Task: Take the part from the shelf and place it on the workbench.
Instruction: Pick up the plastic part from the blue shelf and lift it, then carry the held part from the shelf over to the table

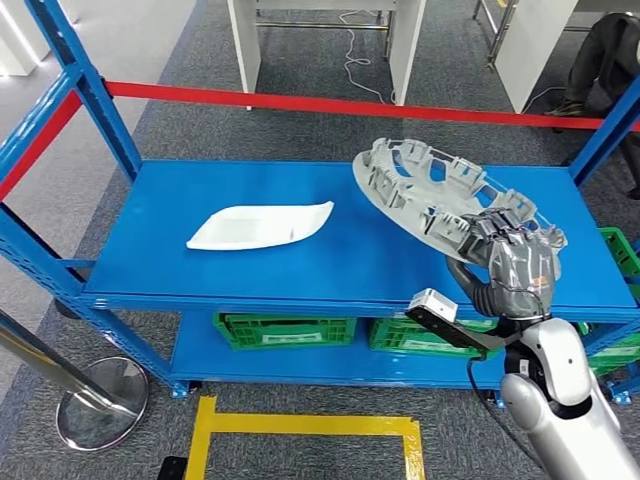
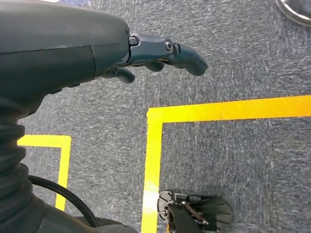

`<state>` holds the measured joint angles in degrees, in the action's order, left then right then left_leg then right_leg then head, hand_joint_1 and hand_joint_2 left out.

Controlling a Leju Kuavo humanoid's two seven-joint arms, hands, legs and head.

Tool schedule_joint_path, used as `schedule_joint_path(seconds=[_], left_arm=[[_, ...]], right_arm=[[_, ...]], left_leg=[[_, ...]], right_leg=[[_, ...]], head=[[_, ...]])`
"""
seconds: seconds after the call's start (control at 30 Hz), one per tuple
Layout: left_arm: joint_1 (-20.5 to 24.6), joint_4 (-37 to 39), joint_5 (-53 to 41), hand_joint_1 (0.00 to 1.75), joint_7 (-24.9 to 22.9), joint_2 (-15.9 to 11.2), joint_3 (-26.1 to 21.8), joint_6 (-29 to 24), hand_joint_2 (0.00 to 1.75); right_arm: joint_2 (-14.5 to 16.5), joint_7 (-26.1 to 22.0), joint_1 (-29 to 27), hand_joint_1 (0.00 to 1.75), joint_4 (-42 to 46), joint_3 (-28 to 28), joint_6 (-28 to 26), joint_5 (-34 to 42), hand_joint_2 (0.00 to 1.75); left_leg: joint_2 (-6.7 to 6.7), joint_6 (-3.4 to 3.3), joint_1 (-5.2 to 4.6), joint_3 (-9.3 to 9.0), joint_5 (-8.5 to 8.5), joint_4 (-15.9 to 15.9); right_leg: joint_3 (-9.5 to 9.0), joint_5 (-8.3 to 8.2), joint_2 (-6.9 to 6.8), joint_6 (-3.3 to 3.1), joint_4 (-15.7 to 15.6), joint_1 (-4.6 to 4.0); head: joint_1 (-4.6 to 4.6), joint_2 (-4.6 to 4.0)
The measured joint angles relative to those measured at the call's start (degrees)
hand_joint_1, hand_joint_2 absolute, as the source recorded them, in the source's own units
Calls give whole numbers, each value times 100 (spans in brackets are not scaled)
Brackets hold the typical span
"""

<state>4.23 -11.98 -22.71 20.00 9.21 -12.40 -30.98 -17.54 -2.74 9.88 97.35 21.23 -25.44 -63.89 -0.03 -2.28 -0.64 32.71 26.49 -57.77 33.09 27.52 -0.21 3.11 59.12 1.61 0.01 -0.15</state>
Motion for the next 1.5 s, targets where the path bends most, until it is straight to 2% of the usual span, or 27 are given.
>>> schedule_joint_path(seconds=[0.1,0.17,0.2,0.27,0.3,0.33,0.37,0.4,0.47,0.5,0.53,0.67,0.73,0.8,0.83,0.87,0.9,0.93,1.0,1.03,1.13,1.2,1.27,1.33,1.37,1.4,1.5], left_arm=[[-11,0,-3,0,8,-9,-2,-1,175],[-16,0,-3,0,8,-14,-3,-1,175],[-15,0,-3,0,8,-16,-3,-1,175],[-19,0,-3,0,8,-17,-3,-1,175],[-25,0,-3,0,8,-18,-4,-1,175],[-32,0,-2,0,8,-18,-4,-1,175],[-36,0,-2,0,8,-19,-5,-1,175],[-36,0,-2,0,8,-20,-7,-1,175],[-33,0,-2,0,8,-30,-12,-1,175],[-31,0,-1,0,8,-36,-14,-1,175],[-29,0,2,0,8,-40,-16,-1,175],[-39,0,81,0,-40,-46,-57,50,175],[-31,0,127,0,-96,-42,-106,81,175],[-24,0,160,0,-183,-36,-150,62,175],[-24,0,172,0,-225,-34,-168,39,175],[-23,0,178,0,-262,-35,-185,15,175],[-19,0,179,0,-292,-35,-199,-9,175],[-12,0,177,0,-308,-34,-216,-32,175],[6,0,174,0,-330,-32,-248,-69,175],[14,0,173,0,-334,-32,-261,-83,175],[19,0,173,0,-341,-37,-290,-112,175],[20,0,169,0,-341,-43,-304,-137,175],[21,0,161,0,-341,-44,-311,-159,175],[15,0,156,0,-344,-44,-315,-166,175],[13,0,155,0,-346,-43,-318,-167,175],[13,0,154,0,-348,-42,-320,-171,175],[22,0,145,0,-352,-38,-326,-189,175]], right_arm=[[1,16,-44,175,-11,18,-24,-39,175],[1,19,-59,175,-13,23,-29,-45,175],[1,20,-58,175,-13,25,-31,-46,175],[2,23,-65,175,-14,25,-31,-45,175],[2,25,-71,175,-15,26,-30,-38,175],[3,25,-78,175,-16,26,-29,-22,175],[3,25,-83,175,-17,27,-27,2,175],[4,25,-84,175,-17,27,-19,35,175],[5,19,-81,175,-17,27,21,105,175],[5,13,-78,175,-17,27,46,129,175],[5,3,-74,175,-17,28,66,143,175],[5,-62,-61,175,-10,31,69,141,175],[5,-100,-33,175,-6,34,55,140,175],[5,-131,-3,175,-8,42,37,137,175],[5,-143,11,175,-9,51,31,133,175],[5,-156,30,175,-10,61,27,126,175],[5,-170,58,175,-10,72,27,119,175],[5,-184,93,175,-10,79,28,115,175],[5,-210,179,175,-13,84,31,121,175],[4,-220,216,175,-13,84,33,132,175],[-12,-233,280,175,-11,76,34,183,175],[-40,-234,322,175,-5,63,33,234,175],[-77,-234,352,175,4,43,33,283,175],[-114,-235,365,175,11,27,32,306,175],[-132,-235,369,175,15,22,32,313,175],[-148,-235,371,175,22,19,31,317,175],[-175,-240,370,175,56,13,31,321,175]], left_leg=[[-4,68,-22,72,4,-64],[-5,126,-13,122,116,-196],[-6,162,-4,207,256,-407],[-6,215,19,509,622,-1126],[-6,223,27,657,749,-1470],[-6,222,31,740,776,-1666],[-6,211,33,730,689,-1647],[-6,190,33,625,508,-1411],[-11,129,23,295,119,-661],[-13,104,15,167,27,-358],[-16,88,7,107,6,-187],[-16,24,16,90,8,-59],[-11,-26,34,72,-26,-24],[-8,-47,27,81,-37,-29],[-7,-52,23,83,-41,-35],[-6,-53,21,84,-42,-43],[-7,-53,21,84,-43,-55],[-9,-50,21,84,-41,-68],[-15,-23,1,113,-40,-107],[-16,2,-9,138,-49,-126],[-16,90,-11,195,-76,-152],[-16,162,2,263,119,-331],[-14,230,31,469,558,-933],[-14,269,61,650,899,-1584],[-14,276,71,628,926,-1676],[-14,274,78,496,850,-1542],[-19,216,79,-200,476,-417]], right_leg=[[-21,35,24,-89,-69,-9],[-15,28,18,-151,-67,6],[-16,23,11,-184,-71,13],[-9,22,1,-227,-71,4],[-6,22,1,-237,-70,-1],[-6,22,4,-240,-70,-5],[-8,22,8,-242,-70,-9],[-14,22,14,-242,-69,-13],[-18,24,21,-234,-66,-31],[-5,21,23,-221,-61,-41],[18,13,24,-201,-57,-48],[114,59,16,-90,6,-41],[337,339,15,-56,464,-37],[678,660,15,-36,1215,-40],[791,717,14,-28,1463,-40],[807,668,14,-25,1508,-39],[715,522,13,-30,1332,-39],[530,318,11,-39,970,-38],[159,63,11,-68,259,-48],[63,17,16,-86,60,-54],[64,-20,27,-168,-16,-59],[93,-73,11,-251,-37,-39],[153,-129,-5,-302,-47,-30],[241,-190,-9,-304,-45,-33],[287,-226,-8,-295,-44,-33],[329,-262,-4,-281,-44,-32],[410,-364,4,-210,-39,-38]], head=[[-8,0],[-26,0],[-35,0],[-50,0],[-49,0],[-50,0],[-51,0],[-51,0],[-52,0],[-50,0],[-47,0],[-36,0],[-16,0],[-1,0],[-1,0],[2,0],[1,0],[2,0],[0,0],[-2,0],[-1,0],[-18,0],[-41,0],[-48,0],[-49,0],[-50,0],[-46,0]])
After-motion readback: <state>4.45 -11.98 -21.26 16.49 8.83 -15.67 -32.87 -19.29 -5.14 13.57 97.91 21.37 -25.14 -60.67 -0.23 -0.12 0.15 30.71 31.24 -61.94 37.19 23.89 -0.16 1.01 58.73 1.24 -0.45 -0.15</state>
